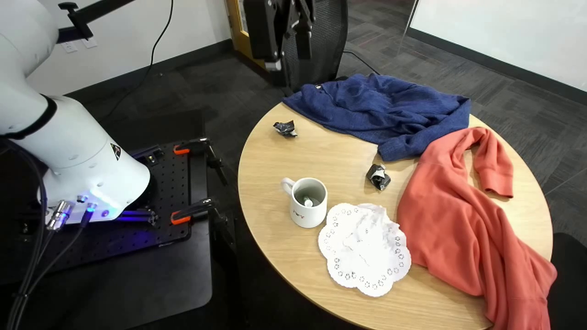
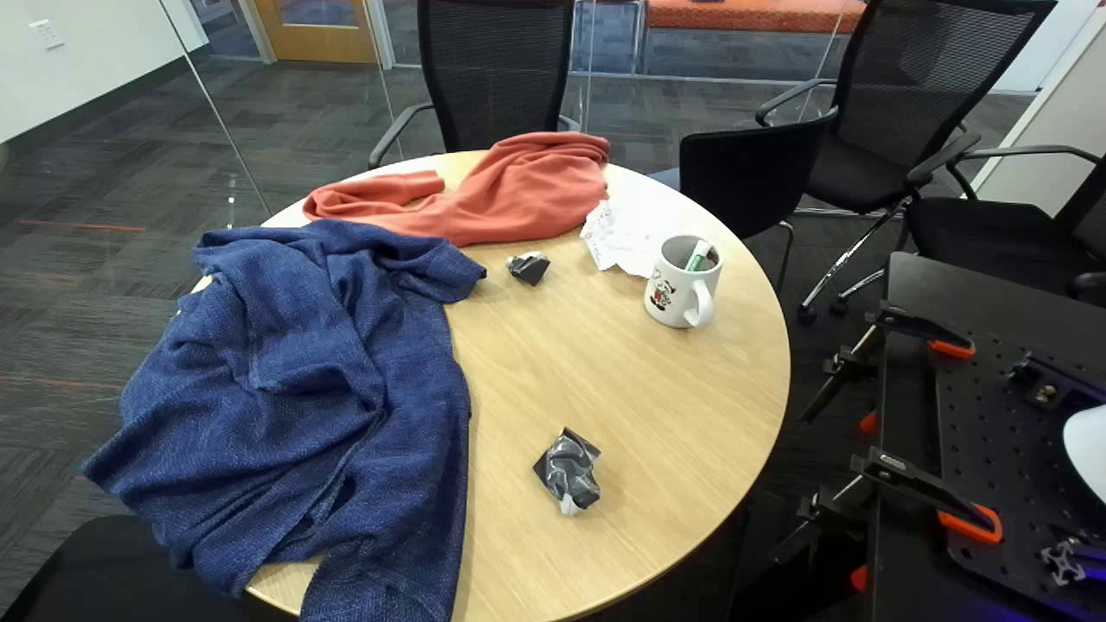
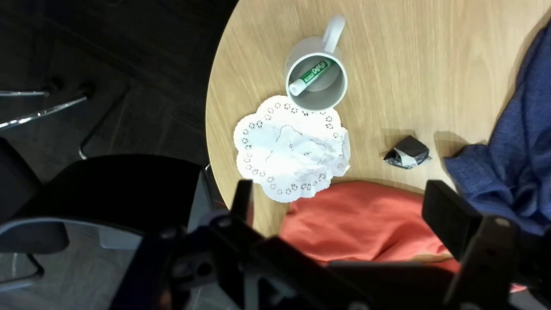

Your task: Remove the marker from the mug cup

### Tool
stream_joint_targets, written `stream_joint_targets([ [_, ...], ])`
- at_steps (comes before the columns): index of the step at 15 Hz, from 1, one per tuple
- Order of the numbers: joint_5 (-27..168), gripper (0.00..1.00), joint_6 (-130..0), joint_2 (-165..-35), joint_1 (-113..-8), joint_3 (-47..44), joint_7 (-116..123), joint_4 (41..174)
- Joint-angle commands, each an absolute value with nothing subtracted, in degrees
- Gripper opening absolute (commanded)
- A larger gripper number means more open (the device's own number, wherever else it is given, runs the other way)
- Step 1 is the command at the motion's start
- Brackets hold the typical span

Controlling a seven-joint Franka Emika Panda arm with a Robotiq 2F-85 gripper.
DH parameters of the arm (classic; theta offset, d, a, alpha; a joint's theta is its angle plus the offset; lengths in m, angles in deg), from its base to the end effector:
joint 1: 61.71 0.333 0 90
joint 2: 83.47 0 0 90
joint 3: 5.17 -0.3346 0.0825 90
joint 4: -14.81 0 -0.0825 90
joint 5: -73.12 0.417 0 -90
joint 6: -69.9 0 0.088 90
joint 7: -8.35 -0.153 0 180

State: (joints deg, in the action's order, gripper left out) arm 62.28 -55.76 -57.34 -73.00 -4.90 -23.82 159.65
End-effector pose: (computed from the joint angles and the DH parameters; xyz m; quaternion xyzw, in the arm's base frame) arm 0.4269 -0.1013 0.4017 0.9411 -0.3232 0.0735 0.0668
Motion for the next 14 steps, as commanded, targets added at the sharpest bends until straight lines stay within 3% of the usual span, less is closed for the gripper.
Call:
stream_joint_targets([
  [1, 61.12, 1.00, -62.41, -60.59, -76.13, -8.27, -37.05, 163.18],
  [6, 57.56, 1.00, -68.73, -66.34, -76.04, -10.81, -53.02, 166.20],
  [14, 58.29, 1.00, -67.06, -66.43, -74.01, -8.86, -51.14, 165.83],
])
